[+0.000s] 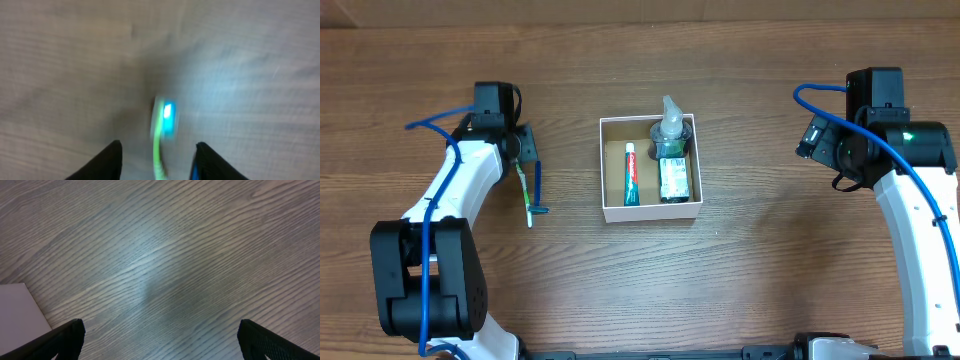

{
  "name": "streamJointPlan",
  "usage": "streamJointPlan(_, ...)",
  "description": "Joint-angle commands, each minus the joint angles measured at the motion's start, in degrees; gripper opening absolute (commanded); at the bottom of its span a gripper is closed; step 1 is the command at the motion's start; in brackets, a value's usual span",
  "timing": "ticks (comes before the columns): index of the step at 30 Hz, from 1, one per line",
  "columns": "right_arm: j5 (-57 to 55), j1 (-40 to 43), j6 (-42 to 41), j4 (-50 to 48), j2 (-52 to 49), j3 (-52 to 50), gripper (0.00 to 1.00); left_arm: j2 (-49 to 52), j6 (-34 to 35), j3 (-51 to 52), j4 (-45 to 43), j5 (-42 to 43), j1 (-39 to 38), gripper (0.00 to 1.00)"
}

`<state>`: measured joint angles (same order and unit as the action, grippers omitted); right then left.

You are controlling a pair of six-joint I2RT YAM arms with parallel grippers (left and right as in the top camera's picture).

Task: Pack container
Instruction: 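Lower the left gripper onto the green toothbrush handle and close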

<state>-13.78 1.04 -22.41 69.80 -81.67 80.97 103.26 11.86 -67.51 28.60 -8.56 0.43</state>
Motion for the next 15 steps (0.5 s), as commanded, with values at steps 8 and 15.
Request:
streamJointPlan(8,-0.72,0.22,0.07,-0.28,0.09,0.42,1.0,4.48,7.58,6.19,1.7,1.33,0.31,0.49)
streamJointPlan(15,-0.72,0.22,0.07,-0.28,0.09,0.42,1.0,5.07,7.91,10.69,-3.85,2.62,0.31,0.37)
